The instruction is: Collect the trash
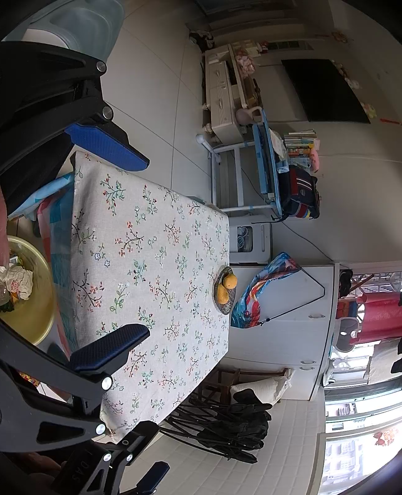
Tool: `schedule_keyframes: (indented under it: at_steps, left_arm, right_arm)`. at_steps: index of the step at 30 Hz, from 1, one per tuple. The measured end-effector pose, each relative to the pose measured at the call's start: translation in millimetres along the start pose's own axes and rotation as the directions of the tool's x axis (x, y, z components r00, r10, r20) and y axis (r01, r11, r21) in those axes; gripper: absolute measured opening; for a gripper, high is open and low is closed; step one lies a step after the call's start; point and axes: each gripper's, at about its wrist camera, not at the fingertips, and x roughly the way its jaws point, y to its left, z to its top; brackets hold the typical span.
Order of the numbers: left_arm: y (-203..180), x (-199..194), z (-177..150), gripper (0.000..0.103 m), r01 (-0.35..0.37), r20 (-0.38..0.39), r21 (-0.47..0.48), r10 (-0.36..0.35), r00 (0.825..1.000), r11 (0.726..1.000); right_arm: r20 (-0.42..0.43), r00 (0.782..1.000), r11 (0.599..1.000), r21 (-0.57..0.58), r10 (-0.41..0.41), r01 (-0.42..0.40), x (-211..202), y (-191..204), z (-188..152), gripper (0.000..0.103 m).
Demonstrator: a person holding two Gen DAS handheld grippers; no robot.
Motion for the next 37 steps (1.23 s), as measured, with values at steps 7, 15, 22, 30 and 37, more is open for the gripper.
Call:
schedule_keyframes:
  at_steps: [7, 15, 22, 30, 37]
  left_arm:
    - [-0.5, -0.1, 0.1, 0.096, 0.000, 0.000, 0.001, 0.000, 1.000, 1.000]
    - [-0.7, -0.6, 0.1, 0.096, 0.008, 0.002, -0.006, -0.008, 1.000, 1.000]
    - [-14.4, 0.6, -5.2, 0.096, 0.074, -0.012, 0.050, -0.073, 0.997, 0.996]
    - [-11.5, 8.5, 5.7, 0.096, 0.087, -0.092, 0.046, -0.083, 0.992, 0.995]
    - [6.4, 16.9, 16.6, 0.096, 0.051, -0.112, 0.022, -0.048, 0.993, 0.998]
  right_arm:
    - [-0.001, 1.000, 1.000, -0.001, 0.000, 0.000, -0.1, 0.3, 0.1, 0.093]
    - [-0.004, 1.000, 1.000, -0.003, 0.001, -0.001, 0.4, -1.7, -1.5, 0.093]
    - [-0.004, 1.000, 1.000, -0.003, 0.000, 0.000, 0.0, -1.9, -2.4, 0.093]
    - [-0.029, 0.999, 1.000, -0.002, 0.025, -0.025, 6.5, -4.5, 0.2, 0.094]
    - [-0.082, 0.996, 0.999, -0.025, 0.046, -0.048, 29.0, -4.4, 9.6, 0.095]
